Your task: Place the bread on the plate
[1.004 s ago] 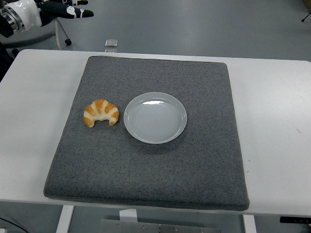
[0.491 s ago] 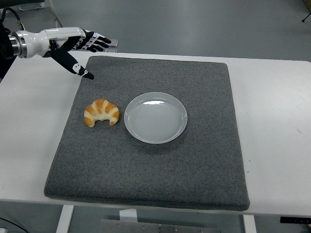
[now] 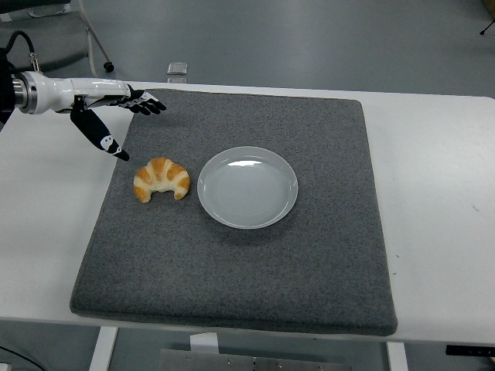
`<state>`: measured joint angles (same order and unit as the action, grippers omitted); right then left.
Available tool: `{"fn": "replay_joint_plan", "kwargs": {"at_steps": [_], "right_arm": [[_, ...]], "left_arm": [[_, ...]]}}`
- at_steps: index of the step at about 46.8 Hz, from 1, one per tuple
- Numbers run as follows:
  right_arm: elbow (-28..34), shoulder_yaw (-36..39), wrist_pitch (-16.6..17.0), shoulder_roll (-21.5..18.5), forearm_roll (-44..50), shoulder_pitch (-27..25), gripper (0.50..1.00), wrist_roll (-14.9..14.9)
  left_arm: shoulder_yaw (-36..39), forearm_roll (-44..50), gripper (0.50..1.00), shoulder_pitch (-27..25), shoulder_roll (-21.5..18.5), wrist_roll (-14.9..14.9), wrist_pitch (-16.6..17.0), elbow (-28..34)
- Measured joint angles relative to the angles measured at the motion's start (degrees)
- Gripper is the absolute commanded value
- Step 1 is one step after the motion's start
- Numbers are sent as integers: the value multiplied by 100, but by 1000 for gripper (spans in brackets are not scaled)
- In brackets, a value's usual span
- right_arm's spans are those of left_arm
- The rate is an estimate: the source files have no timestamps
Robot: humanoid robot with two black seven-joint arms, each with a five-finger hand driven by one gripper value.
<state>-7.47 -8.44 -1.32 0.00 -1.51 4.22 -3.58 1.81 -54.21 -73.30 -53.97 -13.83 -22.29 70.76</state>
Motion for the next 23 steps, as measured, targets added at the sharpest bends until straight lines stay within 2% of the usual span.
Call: {"fn": "replay_joint_plan", "kwargs": {"at_steps": [14, 18, 23], "right_arm": [[0, 0, 0, 0, -1, 0, 930, 0], [0, 0, 0, 0, -1, 0, 932, 1], [0, 0, 0, 0, -1, 0, 932, 0]], "left_arm": [[117, -221, 994, 66, 103, 100, 96, 122], [117, -228, 994, 92, 250, 100, 124, 123], [122, -241, 992, 152, 342, 100, 280, 115]]}}
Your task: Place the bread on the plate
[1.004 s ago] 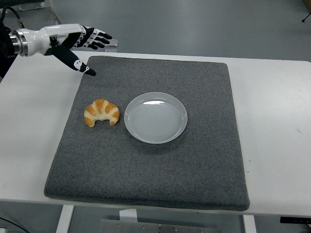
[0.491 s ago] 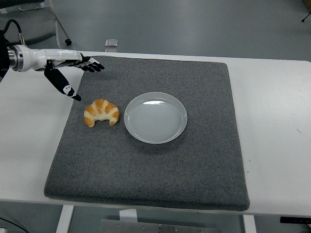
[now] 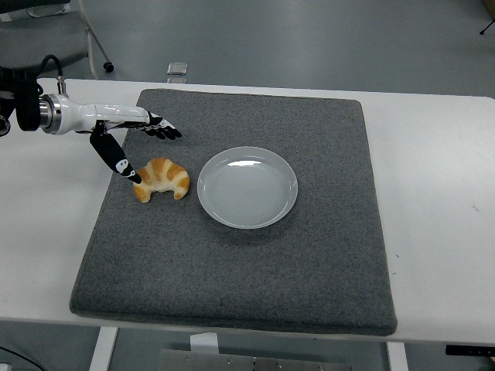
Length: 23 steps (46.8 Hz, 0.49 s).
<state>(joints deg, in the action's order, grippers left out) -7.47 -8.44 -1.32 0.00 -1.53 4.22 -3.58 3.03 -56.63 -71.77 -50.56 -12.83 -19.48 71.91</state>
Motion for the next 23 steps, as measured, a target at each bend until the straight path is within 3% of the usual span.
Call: {"fn": "replay_joint_plan", "kwargs": {"at_steps": [23], "right_arm": [[0, 0, 0, 0, 3, 0, 930, 0]], "left_arm": [[92, -733, 990, 241, 367, 0, 505, -10]]}}
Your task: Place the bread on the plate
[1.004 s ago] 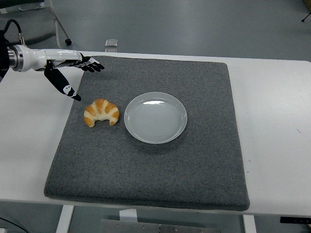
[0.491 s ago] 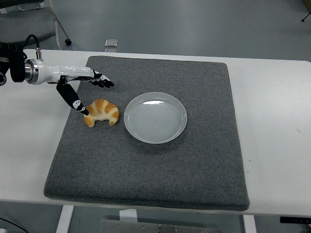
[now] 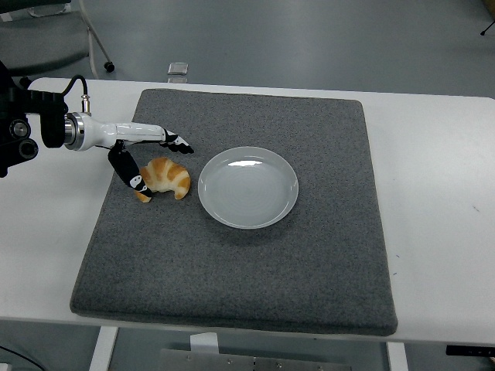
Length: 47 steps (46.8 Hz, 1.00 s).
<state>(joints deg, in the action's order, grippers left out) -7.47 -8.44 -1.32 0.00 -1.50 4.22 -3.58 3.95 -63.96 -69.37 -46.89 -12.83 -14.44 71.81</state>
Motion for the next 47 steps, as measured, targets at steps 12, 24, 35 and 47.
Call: {"fn": "replay_joint_plan", "kwargs": {"at_steps": [12, 24, 35, 47], "right_arm": [[0, 0, 0, 0, 0, 0, 932, 2], [0, 0, 0, 0, 0, 0, 932, 0], [0, 0, 0, 0, 0, 0, 930, 3], [0, 0, 0, 0, 0, 0, 930, -1]], "left_arm": [[12, -260, 981, 183, 14, 0, 265, -42], [140, -266, 969, 246, 230, 0, 596, -88], [211, -266, 949, 257, 274, 0, 816, -116], [220, -266, 936, 257, 288, 0, 1002, -176]]}}
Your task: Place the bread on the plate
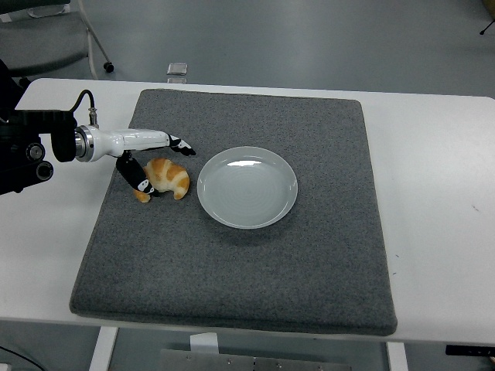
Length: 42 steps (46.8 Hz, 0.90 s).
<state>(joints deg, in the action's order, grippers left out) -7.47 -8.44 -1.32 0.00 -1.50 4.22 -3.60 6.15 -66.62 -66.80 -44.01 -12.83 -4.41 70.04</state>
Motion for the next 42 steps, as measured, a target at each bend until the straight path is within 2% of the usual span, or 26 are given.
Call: {"fn": "replay_joint_plan", "kwargs": {"at_steps": [23, 34, 42], "right_arm": [[0, 0, 0, 0, 0, 0, 930, 1], [0, 0, 0, 0, -1, 0, 930, 1], [0, 0, 0, 0, -1, 0, 930, 2]], "left_arm": [[1, -5, 900, 75, 105, 1, 28, -38], [0, -205, 844, 81, 191, 26, 36, -70], [0, -225, 827, 96, 200, 27, 38, -71]]}}
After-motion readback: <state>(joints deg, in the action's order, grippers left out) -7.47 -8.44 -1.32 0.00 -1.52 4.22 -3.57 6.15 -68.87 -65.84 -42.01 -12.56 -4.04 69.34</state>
